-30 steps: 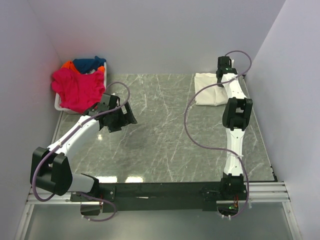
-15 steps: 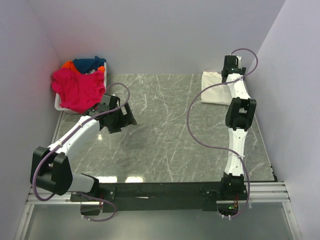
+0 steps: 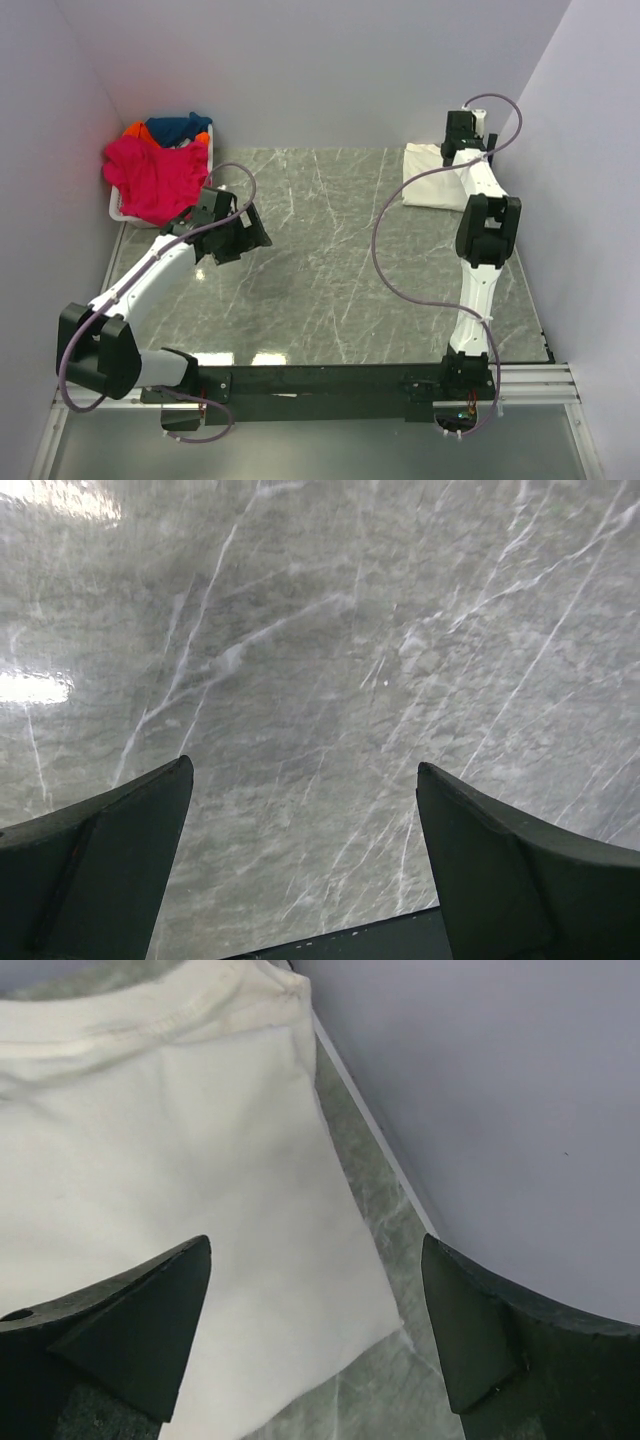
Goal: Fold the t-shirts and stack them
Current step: Neatly place the folded tshirt to the corner, then reset both grippers
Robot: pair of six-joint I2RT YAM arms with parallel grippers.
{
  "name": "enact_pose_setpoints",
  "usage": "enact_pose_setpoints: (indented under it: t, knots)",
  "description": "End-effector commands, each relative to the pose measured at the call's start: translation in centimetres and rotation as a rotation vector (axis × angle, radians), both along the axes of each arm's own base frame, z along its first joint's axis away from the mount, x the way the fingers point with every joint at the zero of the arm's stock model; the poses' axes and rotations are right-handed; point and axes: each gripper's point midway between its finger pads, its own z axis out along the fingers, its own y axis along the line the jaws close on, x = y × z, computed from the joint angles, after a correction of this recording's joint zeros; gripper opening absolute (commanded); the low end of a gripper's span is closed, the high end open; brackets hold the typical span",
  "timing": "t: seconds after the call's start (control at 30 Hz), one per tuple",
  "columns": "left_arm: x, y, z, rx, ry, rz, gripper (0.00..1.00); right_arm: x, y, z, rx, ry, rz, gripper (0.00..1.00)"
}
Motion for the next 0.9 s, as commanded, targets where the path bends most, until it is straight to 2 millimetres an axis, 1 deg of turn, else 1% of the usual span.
enact_pose_setpoints:
  t: [0.0, 0.03, 0.07, 0.1, 0.13, 0.2, 0.23, 0.27, 0.3, 0.33, 0.37, 0.4, 0.43, 0.47, 0.5, 0.53, 0.57, 0.6, 0.63, 0.67, 0.7, 0.73, 0.77, 0.8, 0.83, 0.87]
  knots:
    - [1.2, 0.2, 3.9, -0.021, -0.128, 0.022, 0.99, 0.1, 2.7, 8.0, 0.041, -0.213, 0.001, 0.92]
    - [1.3, 0.4, 4.1, -0.014, -0.142, 0.028, 0.99, -0.1, 3.4, 8.3, 0.050, -0.220, 0.009, 0.92]
    - [1.3, 0.5, 4.6, -0.016, -0.163, 0.031, 0.99, -0.6, 3.9, 7.7, 0.070, -0.213, 0.007, 0.92]
    - [1.3, 0.6, 4.8, -0.012, -0.176, 0.032, 0.99, -1.2, 4.6, 9.1, 0.084, -0.238, 0.019, 0.92]
    - [1.4, 0.8, 5.1, -0.009, -0.190, 0.037, 0.99, -1.9, 6.2, 8.3, 0.094, -0.218, 0.039, 0.92]
    - [1.3, 1.1, 6.0, -0.007, -0.224, 0.049, 0.99, -3.0, 7.7, 8.6, 0.114, -0.228, 0.058, 0.92]
    - [1.1, 1.2, 6.3, -0.009, -0.234, 0.047, 0.99, -3.6, 9.2, 10.7, 0.129, -0.273, 0.093, 0.93]
    - [1.1, 1.9, 6.7, 0.013, -0.260, 0.070, 0.99, -4.7, 10.1, 9.5, 0.142, -0.245, 0.112, 0.93]
    - [1.0, 2.1, 6.8, 0.018, -0.268, 0.076, 0.99, -5.6, 11.0, 11.3, 0.154, -0.279, 0.134, 0.93]
    - [0.9, 2.2, 7.0, 0.019, -0.277, 0.079, 0.99, -6.3, 11.7, 11.6, 0.167, -0.281, 0.148, 0.93]
    - [0.6, 2.4, 6.8, 0.022, -0.278, 0.080, 0.99, -7.2, 13.7, 10.9, 0.196, -0.262, 0.192, 0.93]
    - [0.4, 2.6, 7.3, 0.018, -0.301, 0.083, 1.00, -7.9, 14.7, 11.1, 0.207, -0.259, 0.217, 0.93]
    - [0.3, 2.7, 7.4, 0.017, -0.309, 0.088, 0.99, -9.4, 15.6, 11.5, 0.214, -0.255, 0.238, 0.92]
    - [-0.2, 2.8, 7.5, 0.010, -0.319, 0.090, 1.00, -10.3, 16.7, 11.6, 0.236, -0.256, 0.260, 0.91]
    - [-0.4, 2.8, 7.6, 0.005, -0.325, 0.088, 0.99, -11.5, 18.8, 12.8, 0.259, -0.274, 0.313, 0.90]
    - [-0.5, 2.9, 7.7, 0.002, -0.334, 0.090, 0.99, -12.6, 19.9, 12.7, 0.275, -0.262, 0.335, 0.90]
    - [-1.0, 3.1, 7.8, -0.003, -0.347, 0.091, 0.99, -13.9, 20.8, 11.5, 0.308, -0.240, 0.345, 0.90]
    - [-1.2, 3.2, 7.8, -0.005, -0.353, 0.095, 0.99, -15.5, 23.3, 12.1, 0.360, -0.245, 0.413, 0.89]
    - [-1.5, 3.4, 7.8, -0.006, -0.357, 0.103, 1.00, -17.0, 24.3, 10.4, 0.396, -0.205, 0.436, 0.89]
    - [-1.9, 3.6, 7.7, -0.011, -0.368, 0.110, 0.99, -18.0, 25.5, 10.0, 0.454, -0.207, 0.445, 0.89]
    - [-2.1, 3.7, 7.7, -0.016, -0.373, 0.116, 0.99, -19.7, 27.2, 10.6, 0.520, -0.217, 0.498, 0.89]
    - [-2.3, 3.8, 7.7, -0.020, -0.381, 0.119, 0.99, -20.7, 28.0, 10.2, 0.558, -0.215, 0.514, 0.88]
    - [-2.8, 3.9, 7.6, -0.031, -0.389, 0.128, 0.99, -22.3, 28.5, 8.0, 0.603, -0.182, 0.497, 0.88]
    - [-2.9, 4.0, 7.6, -0.034, -0.394, 0.131, 0.99, -23.3, 29.0, 8.6, 0.645, -0.217, 0.518, 0.88]
    - [-3.1, 4.0, 7.6, -0.039, -0.396, 0.134, 0.99, -24.9, 29.7, 6.3, 0.673, -0.168, 0.532, 0.88]
    - [-3.4, 4.0, 7.5, -0.046, -0.399, 0.133, 0.99, -25.7, 30.3, 6.0, 0.713, -0.170, 0.530, 0.88]
